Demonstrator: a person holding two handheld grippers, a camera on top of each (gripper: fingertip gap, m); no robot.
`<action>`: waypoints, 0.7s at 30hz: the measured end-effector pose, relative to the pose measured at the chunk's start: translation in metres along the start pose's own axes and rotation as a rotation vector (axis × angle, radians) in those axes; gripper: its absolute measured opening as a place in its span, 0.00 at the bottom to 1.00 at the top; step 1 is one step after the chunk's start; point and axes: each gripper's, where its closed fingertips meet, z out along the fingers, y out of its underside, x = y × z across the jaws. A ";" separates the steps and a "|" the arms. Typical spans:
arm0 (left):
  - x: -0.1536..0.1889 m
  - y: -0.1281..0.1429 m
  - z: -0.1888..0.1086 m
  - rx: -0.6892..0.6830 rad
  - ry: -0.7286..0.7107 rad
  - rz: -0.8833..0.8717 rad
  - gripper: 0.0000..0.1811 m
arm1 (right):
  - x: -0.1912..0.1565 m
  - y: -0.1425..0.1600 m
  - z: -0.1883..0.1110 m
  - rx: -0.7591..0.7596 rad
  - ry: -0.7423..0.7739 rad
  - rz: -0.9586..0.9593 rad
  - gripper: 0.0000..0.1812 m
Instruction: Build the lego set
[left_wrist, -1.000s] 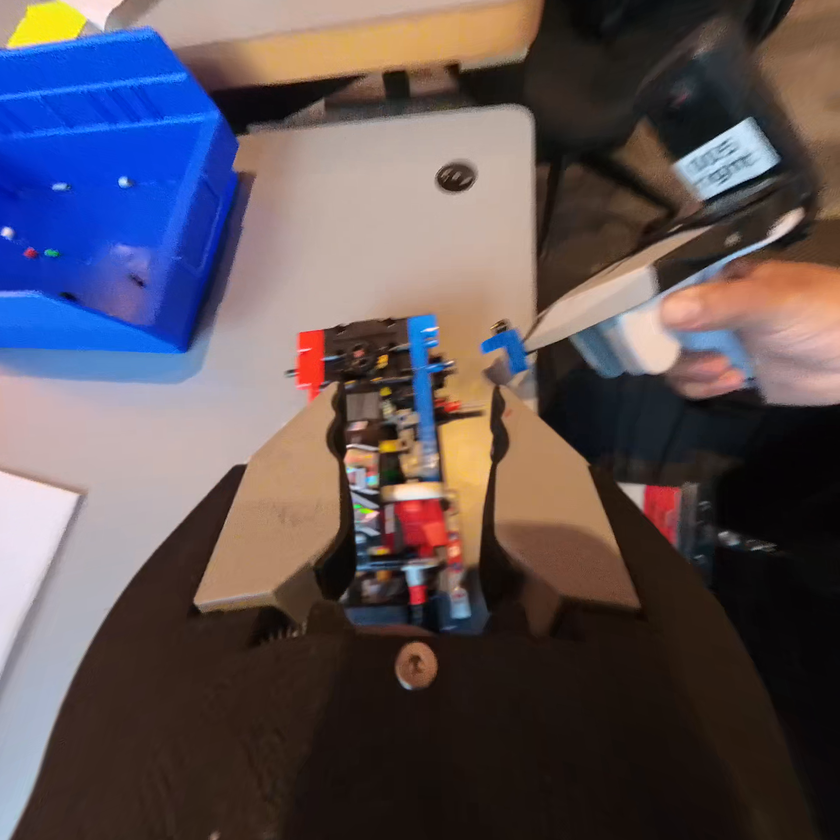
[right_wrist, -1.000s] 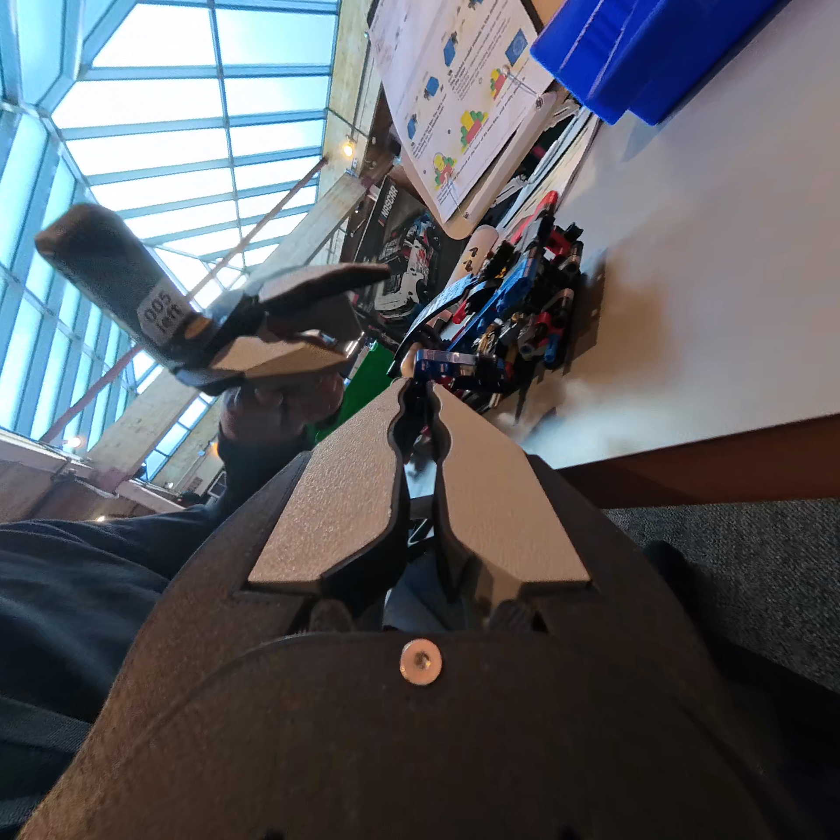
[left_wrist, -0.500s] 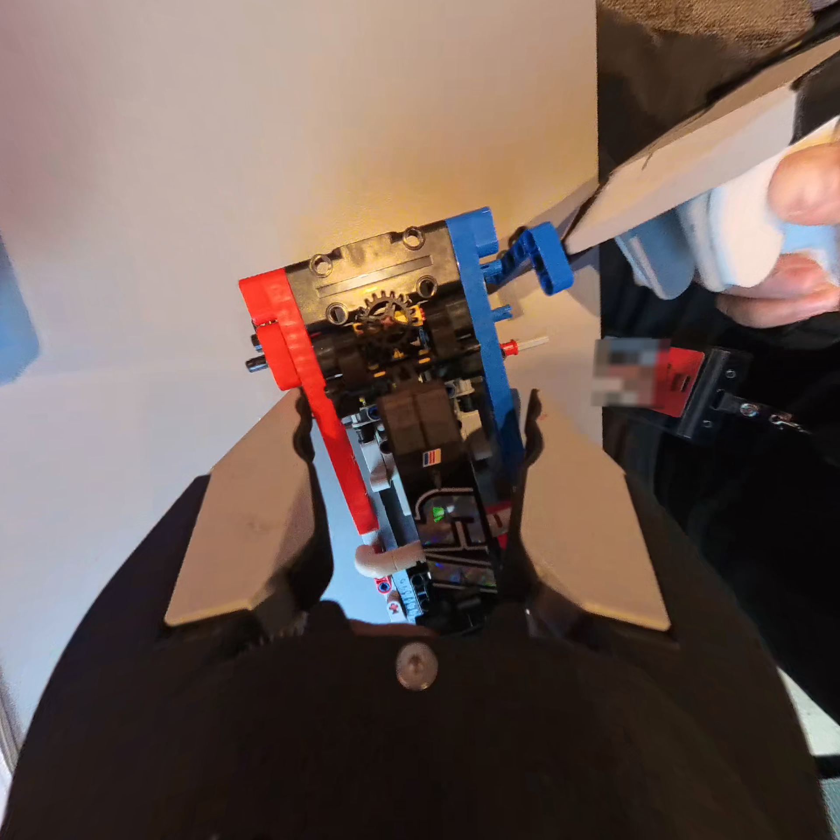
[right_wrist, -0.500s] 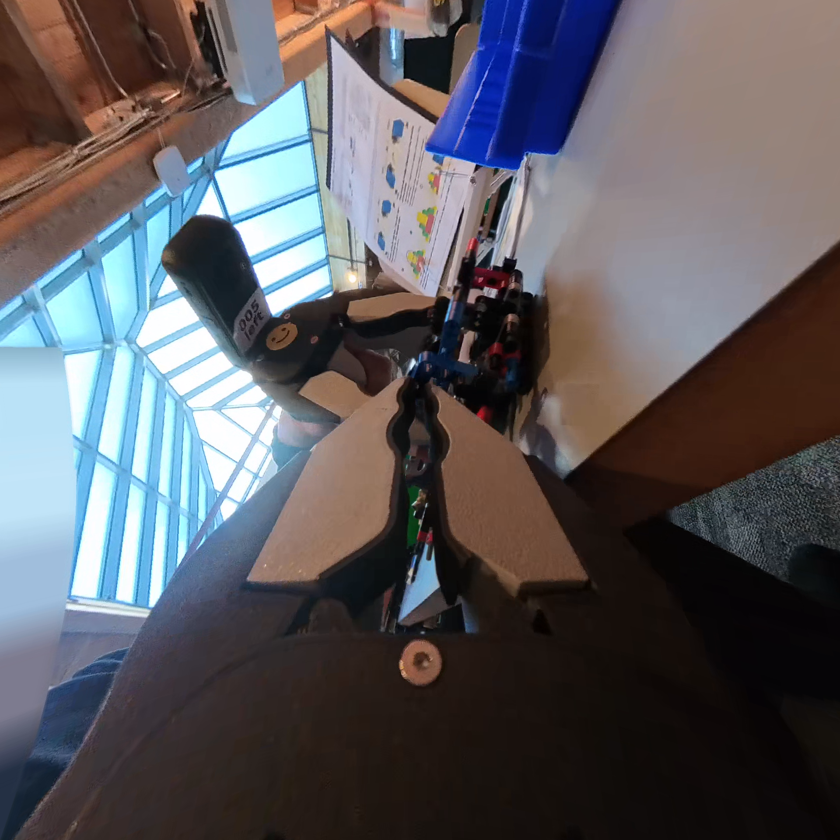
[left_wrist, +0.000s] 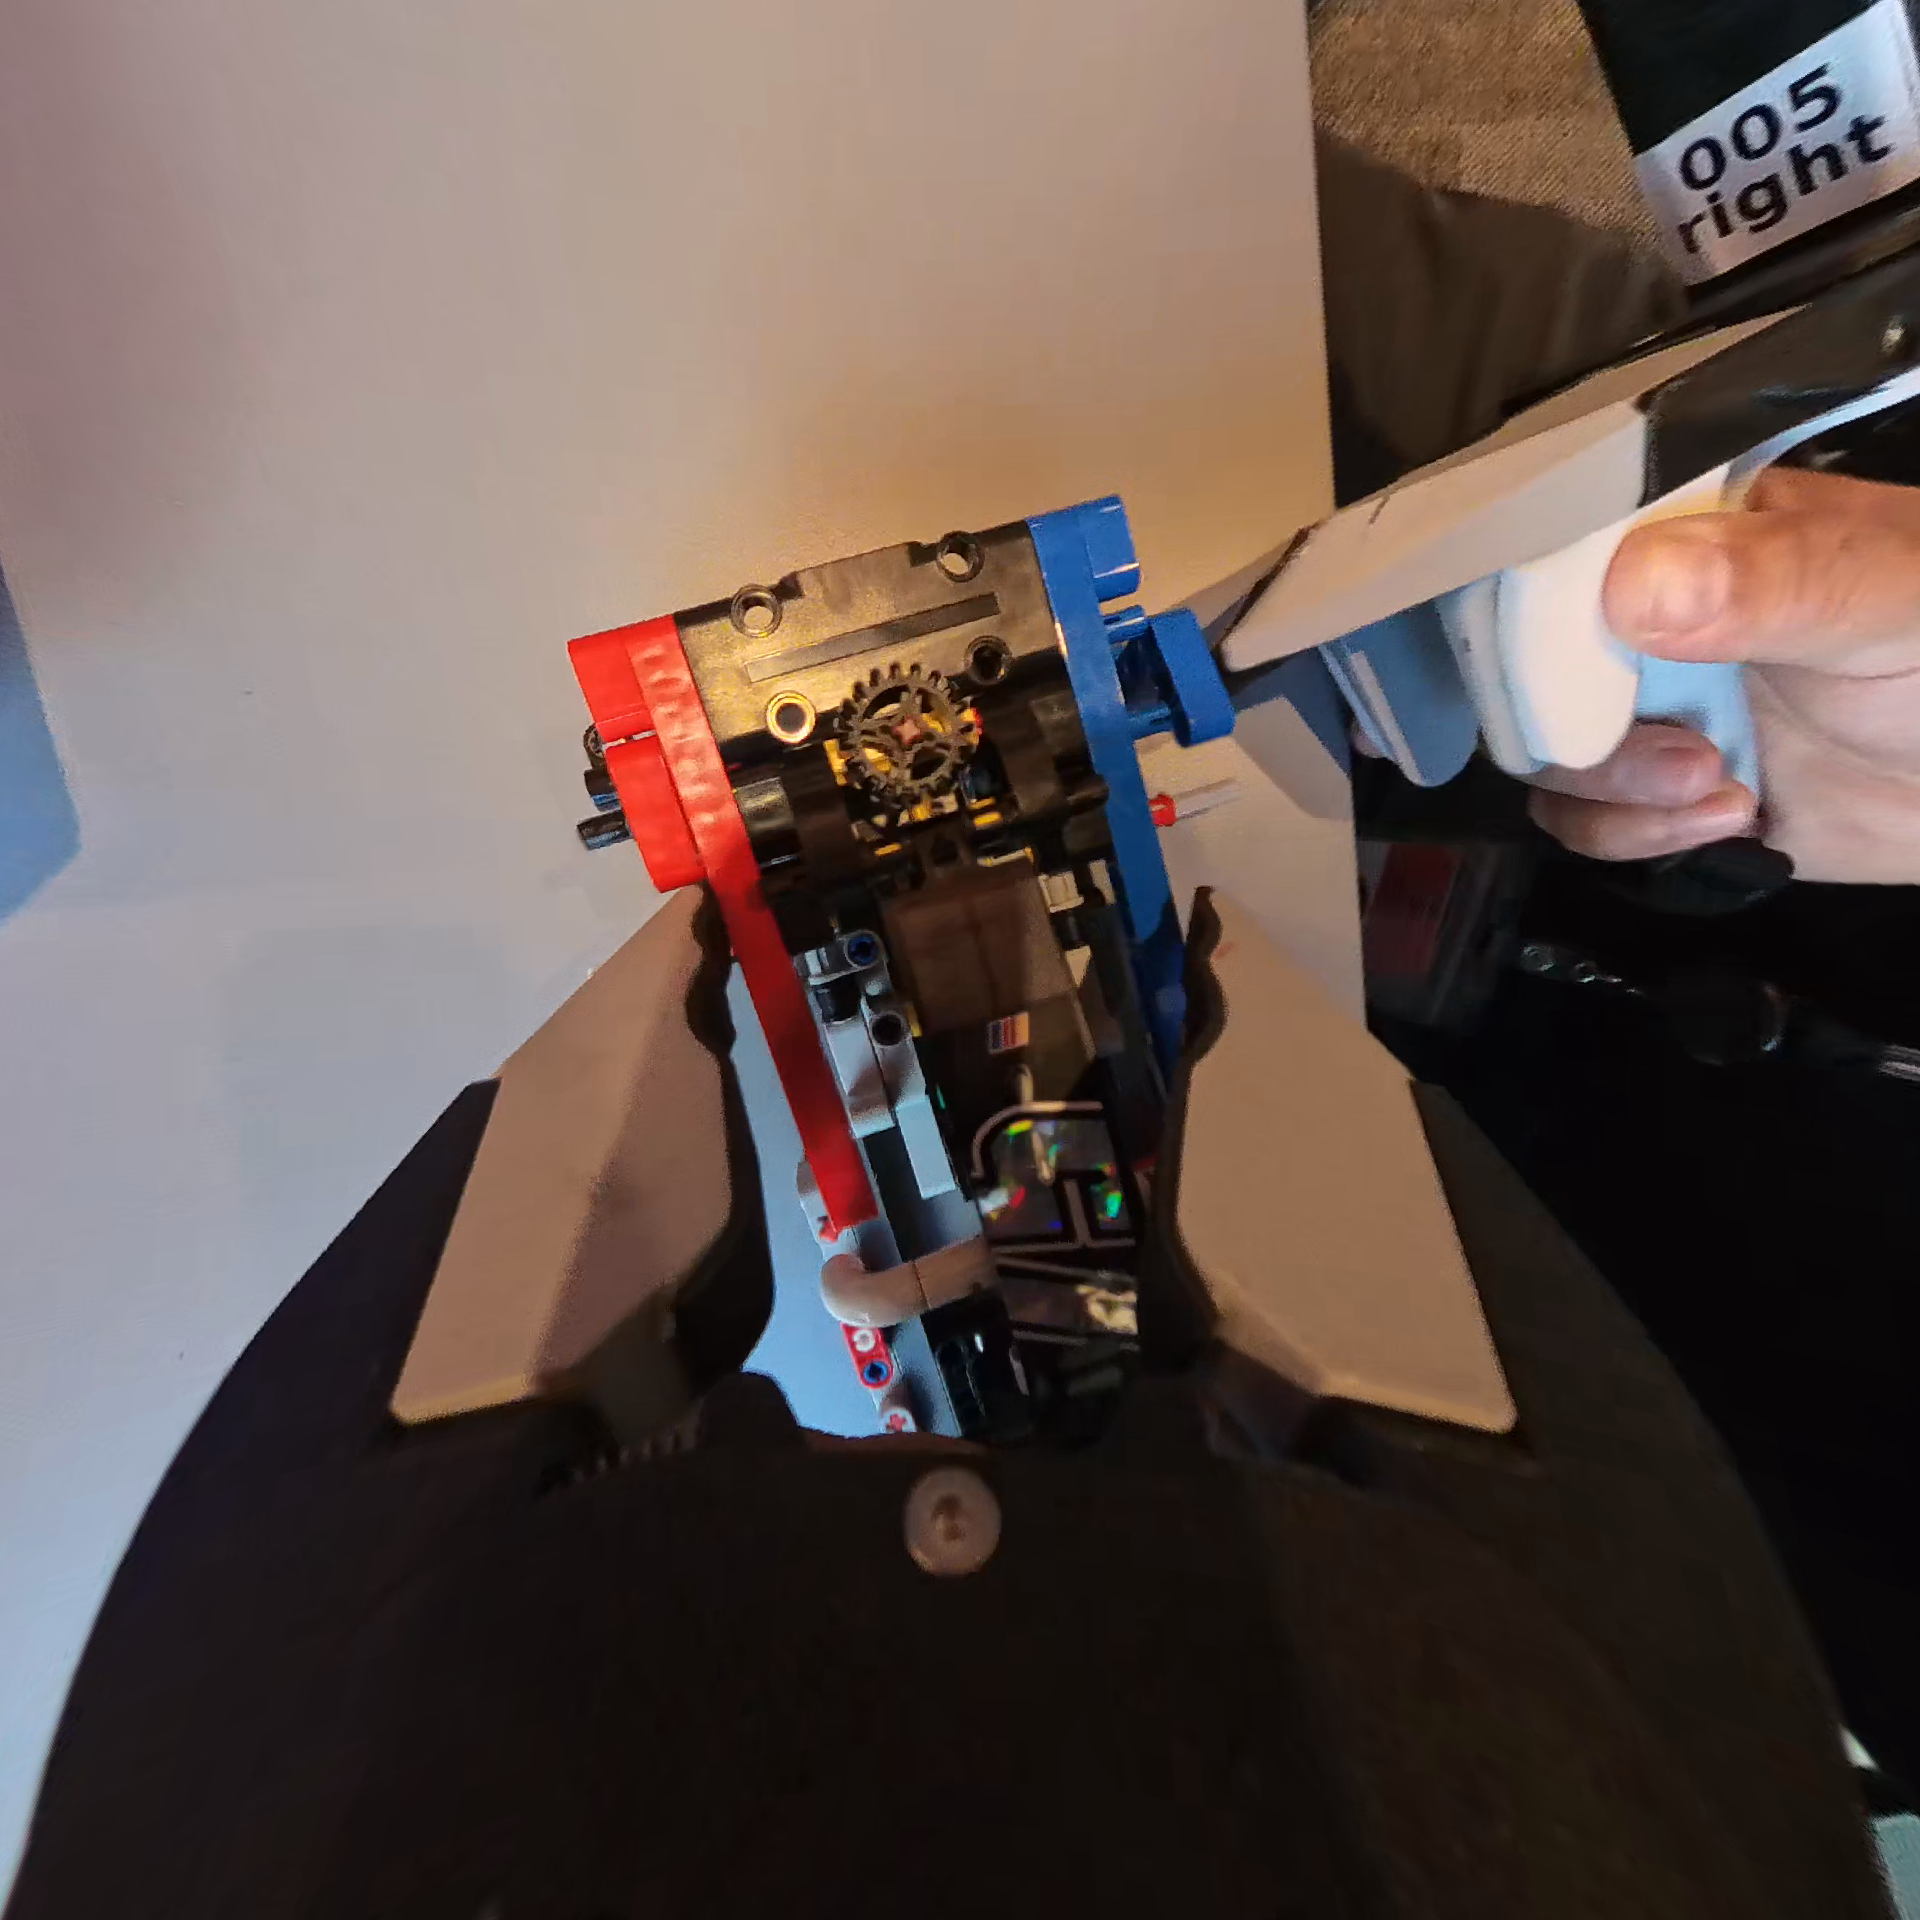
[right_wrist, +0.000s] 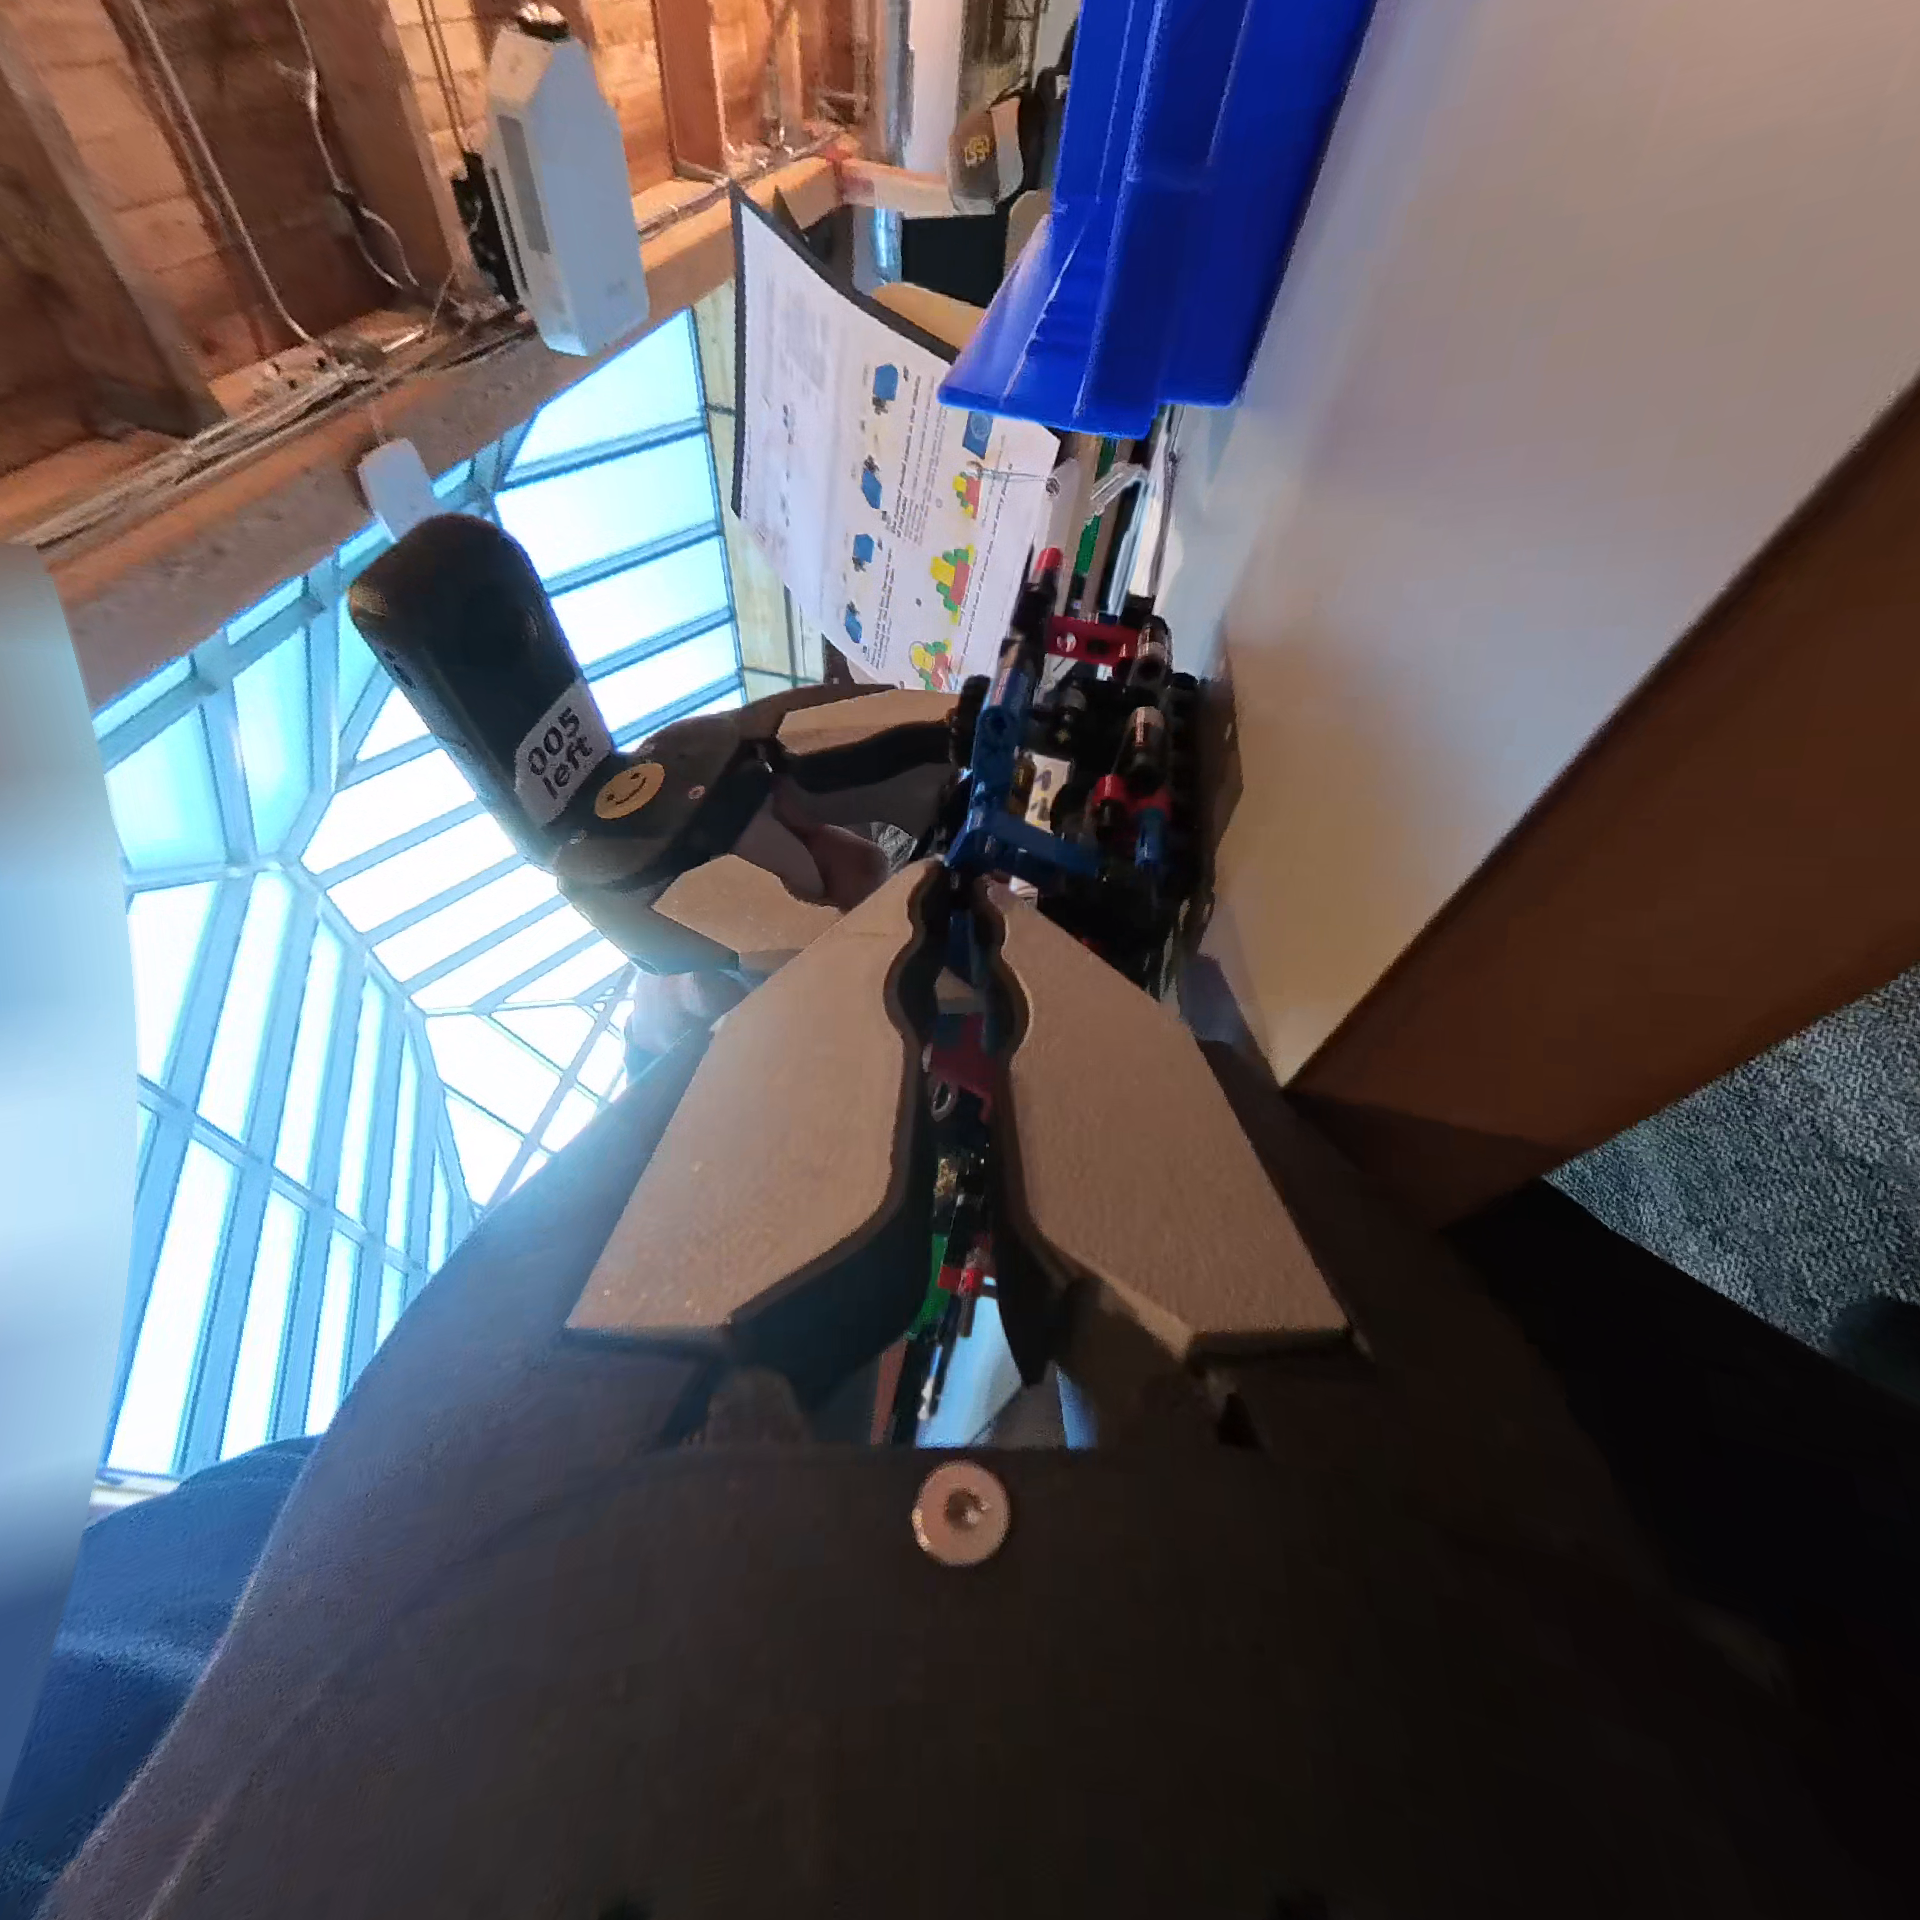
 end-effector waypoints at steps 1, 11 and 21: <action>-0.001 0.000 0.000 0.009 0.006 -0.002 0.47 | 0.000 -0.002 0.000 0.000 0.006 -0.016 0.00; -0.002 0.000 0.001 -0.001 0.002 0.037 0.50 | 0.000 -0.004 0.008 -0.021 0.105 -0.275 0.00; 0.000 0.003 -0.001 0.007 -0.012 0.029 0.52 | 0.000 -0.002 0.004 -0.064 0.097 -0.316 0.00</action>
